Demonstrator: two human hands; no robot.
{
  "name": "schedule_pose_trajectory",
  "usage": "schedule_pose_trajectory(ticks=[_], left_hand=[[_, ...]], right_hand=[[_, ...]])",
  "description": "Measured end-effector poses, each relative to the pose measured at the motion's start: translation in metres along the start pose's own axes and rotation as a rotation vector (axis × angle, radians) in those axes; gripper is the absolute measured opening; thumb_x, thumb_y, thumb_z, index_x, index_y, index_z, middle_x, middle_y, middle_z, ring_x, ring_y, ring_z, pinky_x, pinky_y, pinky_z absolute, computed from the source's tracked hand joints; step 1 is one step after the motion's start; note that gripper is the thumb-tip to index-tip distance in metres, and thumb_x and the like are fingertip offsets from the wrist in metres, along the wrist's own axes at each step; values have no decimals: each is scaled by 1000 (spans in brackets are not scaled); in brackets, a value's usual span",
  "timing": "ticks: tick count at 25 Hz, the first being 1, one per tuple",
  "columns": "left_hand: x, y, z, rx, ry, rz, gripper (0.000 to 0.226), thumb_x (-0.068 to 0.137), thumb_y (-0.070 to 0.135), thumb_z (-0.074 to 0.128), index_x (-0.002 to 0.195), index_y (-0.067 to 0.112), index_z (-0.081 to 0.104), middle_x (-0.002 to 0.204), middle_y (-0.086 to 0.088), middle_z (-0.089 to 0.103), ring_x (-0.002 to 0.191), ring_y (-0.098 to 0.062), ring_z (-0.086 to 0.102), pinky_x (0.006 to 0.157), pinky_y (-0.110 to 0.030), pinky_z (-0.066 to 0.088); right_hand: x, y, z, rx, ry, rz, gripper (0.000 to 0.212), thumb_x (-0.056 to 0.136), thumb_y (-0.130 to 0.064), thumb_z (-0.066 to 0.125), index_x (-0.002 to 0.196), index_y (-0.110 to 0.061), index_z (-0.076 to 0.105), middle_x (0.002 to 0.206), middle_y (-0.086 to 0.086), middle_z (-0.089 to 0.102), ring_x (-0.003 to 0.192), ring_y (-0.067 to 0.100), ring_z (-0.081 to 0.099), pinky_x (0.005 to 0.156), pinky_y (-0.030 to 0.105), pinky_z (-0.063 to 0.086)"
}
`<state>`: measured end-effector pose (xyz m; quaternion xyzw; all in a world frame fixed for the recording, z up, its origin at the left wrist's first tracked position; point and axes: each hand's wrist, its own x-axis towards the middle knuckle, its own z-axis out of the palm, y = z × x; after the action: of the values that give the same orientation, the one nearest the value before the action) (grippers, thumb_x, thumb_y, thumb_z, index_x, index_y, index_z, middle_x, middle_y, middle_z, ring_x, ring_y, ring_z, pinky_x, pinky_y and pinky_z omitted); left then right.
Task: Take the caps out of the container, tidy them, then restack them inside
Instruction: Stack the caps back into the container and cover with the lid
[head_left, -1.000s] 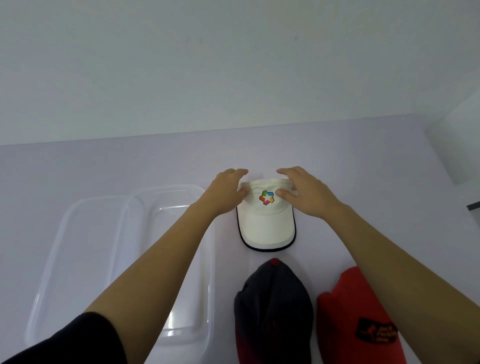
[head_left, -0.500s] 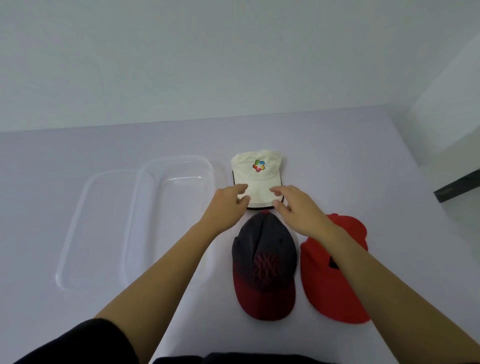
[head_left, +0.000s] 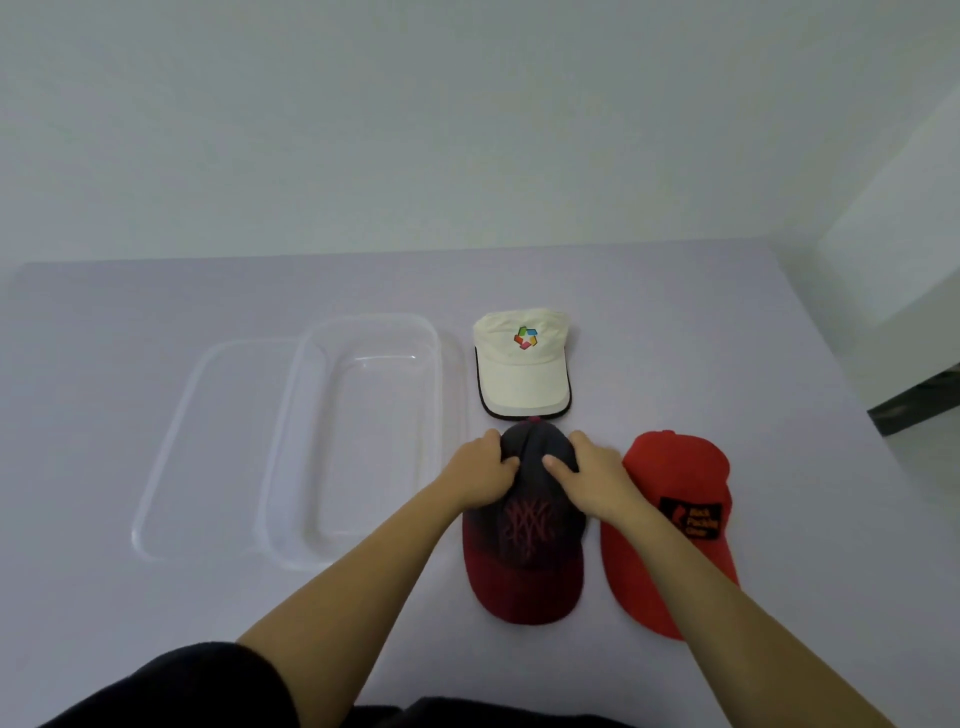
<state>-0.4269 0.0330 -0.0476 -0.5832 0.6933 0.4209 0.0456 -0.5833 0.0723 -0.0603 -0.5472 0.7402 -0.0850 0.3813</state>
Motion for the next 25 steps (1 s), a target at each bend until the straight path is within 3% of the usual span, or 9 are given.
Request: schedule_pose_trajectory(ticks=[2,4,9,12,16,19,22,25], left_hand=[[0,-2,-3,-166,-4,-17,27,94,33,46,108,10,49,107,-10,59,96,-25,58,79,-33,49],[-4,-4,-5,-416,-53,-26,25,93,37,47,107,17,51,110,-5,60,98,-19,58,83,-32,50],[-13,3,-18,-780,-82,8,28,92,36,55,112,18,49,114,-4,61,98,-16,61,71,-25,51],[-17,11,-38,-762,-135,91,43,84,34,67,120,15,55,112,-3,67,98,-16,67,74,-24,55],[-30,25,-72,-752,-133,178,25,88,24,64,108,10,66,101,-4,72,83,-9,71,67,-19,55],[-39,29,-98,-759,-57,191,28,86,26,65,110,11,67,106,-6,72,94,-18,68,78,-33,55],[-46,26,-117,-686,-41,161,26,85,32,66,108,20,68,106,-2,72,99,-23,66,79,-39,51],[-54,16,-130,-650,-24,151,28,86,36,64,111,23,65,110,-3,71,103,-27,65,79,-45,50]], right_hand=[[-3,-2,-1,224,-42,-5,19,95,-36,46,97,-18,41,99,5,57,92,23,56,70,31,45],[-6,0,0,459,-97,6,18,96,-36,43,107,-22,44,110,1,59,100,17,58,82,34,50],[-15,-6,-6,613,-52,-114,25,98,-35,40,119,-22,43,117,2,57,106,15,58,90,34,49],[-17,-20,-17,638,4,-210,18,98,-33,41,112,-23,44,110,0,57,103,14,58,87,31,50],[-17,-37,-34,630,150,-310,22,93,-35,50,110,-22,46,108,-1,55,97,11,58,75,19,48],[-24,-44,-42,743,45,-280,50,79,-49,60,120,-25,47,111,-5,62,99,11,64,82,27,53],[-25,-57,-41,863,20,-276,49,72,-45,67,111,-17,63,108,7,71,96,20,68,86,38,55],[-29,-79,-28,936,38,-309,49,75,-41,68,115,-14,62,111,7,70,102,22,66,91,41,53]])
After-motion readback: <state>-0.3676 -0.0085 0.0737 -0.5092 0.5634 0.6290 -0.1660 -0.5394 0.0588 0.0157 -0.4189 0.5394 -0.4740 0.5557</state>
